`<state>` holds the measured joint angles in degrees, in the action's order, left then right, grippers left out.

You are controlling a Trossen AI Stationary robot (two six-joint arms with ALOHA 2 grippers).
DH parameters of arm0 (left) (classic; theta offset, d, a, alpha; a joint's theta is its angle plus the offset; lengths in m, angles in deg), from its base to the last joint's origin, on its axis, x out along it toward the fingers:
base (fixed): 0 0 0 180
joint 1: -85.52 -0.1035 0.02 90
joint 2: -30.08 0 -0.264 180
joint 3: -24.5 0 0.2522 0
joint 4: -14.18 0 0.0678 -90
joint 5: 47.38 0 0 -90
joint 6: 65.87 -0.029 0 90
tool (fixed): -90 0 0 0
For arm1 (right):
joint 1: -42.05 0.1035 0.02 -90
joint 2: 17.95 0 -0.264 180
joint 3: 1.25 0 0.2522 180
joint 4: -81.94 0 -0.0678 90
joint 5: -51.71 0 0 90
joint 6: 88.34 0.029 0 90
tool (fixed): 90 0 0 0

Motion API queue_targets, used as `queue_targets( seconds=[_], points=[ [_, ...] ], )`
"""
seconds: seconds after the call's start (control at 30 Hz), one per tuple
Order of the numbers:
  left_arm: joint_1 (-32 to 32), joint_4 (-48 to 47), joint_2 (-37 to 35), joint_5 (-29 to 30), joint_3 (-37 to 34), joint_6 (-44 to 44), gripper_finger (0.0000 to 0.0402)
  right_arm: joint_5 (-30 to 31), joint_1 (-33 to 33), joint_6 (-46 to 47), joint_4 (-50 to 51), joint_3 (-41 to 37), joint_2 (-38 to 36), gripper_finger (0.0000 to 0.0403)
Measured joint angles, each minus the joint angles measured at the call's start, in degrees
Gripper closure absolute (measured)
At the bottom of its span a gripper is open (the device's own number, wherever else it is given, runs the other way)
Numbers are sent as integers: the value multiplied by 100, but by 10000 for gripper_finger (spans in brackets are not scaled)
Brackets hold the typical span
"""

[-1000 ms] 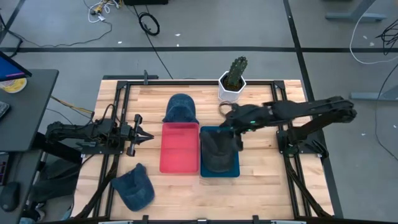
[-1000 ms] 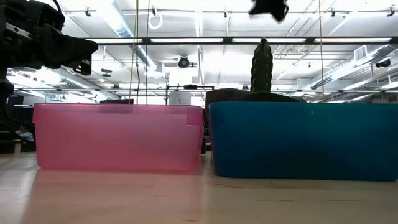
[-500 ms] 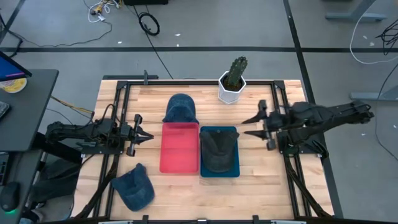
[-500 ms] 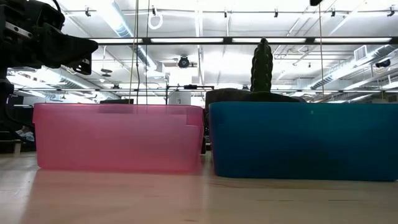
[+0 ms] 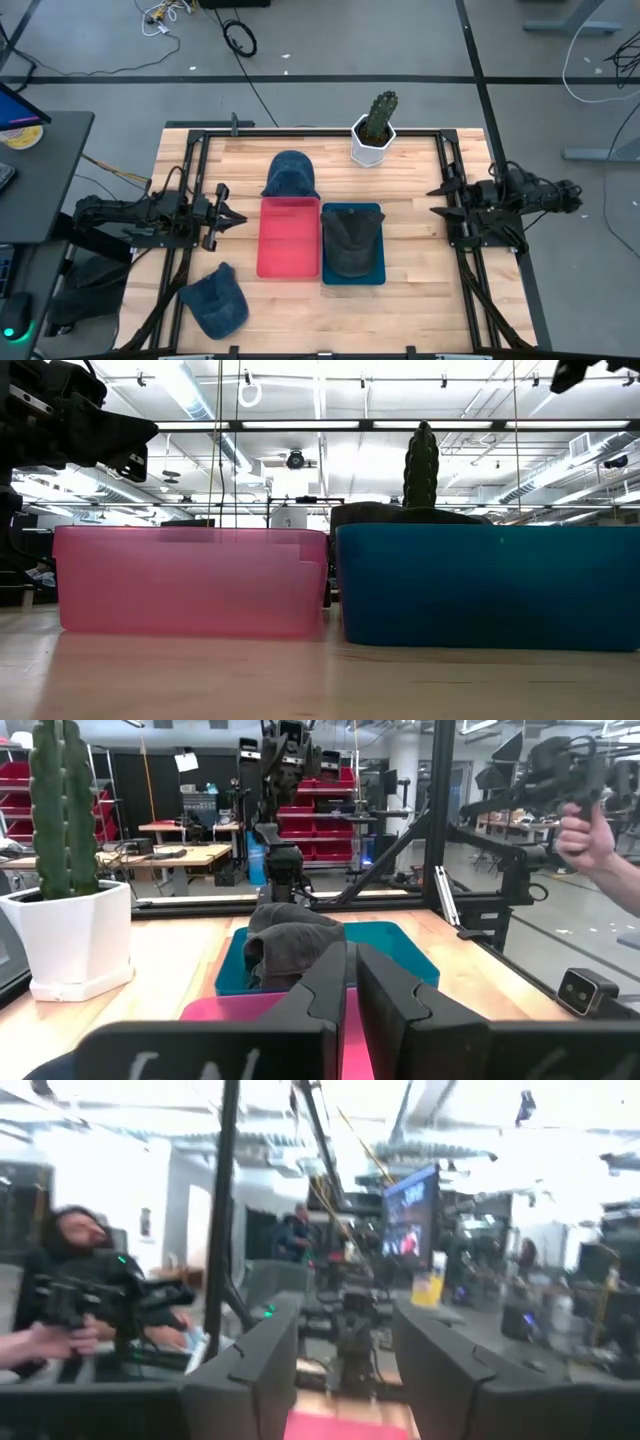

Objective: Pick & Place hat
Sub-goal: Put the bottom blue cap into the pink bin

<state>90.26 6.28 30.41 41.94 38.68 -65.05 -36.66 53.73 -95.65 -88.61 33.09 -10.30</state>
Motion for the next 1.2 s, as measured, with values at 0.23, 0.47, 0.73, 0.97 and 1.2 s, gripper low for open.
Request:
queue_targets(
  seconds=[0.23,0.47,0.73,0.97,1.2],
  points=[
    [-2,66,2,0,1,-2,371,87,-14,-40,172,-371,-764,234],
    [0,111,2,-22,1,750,371,49,-204,-114,-254,-740,-764,234],
    [0,83,2,-56,1,1564,371,-10,-453,-92,-1425,-1819,-765,234],
    [0,-308,7,-293,1,2059,371,-18,-745,-77,-1077,-1965,-766,234],
    [87,-266,7,-547,1,1927,371,-7,-920,-342,113,-1961,-766,234]
  ],
)
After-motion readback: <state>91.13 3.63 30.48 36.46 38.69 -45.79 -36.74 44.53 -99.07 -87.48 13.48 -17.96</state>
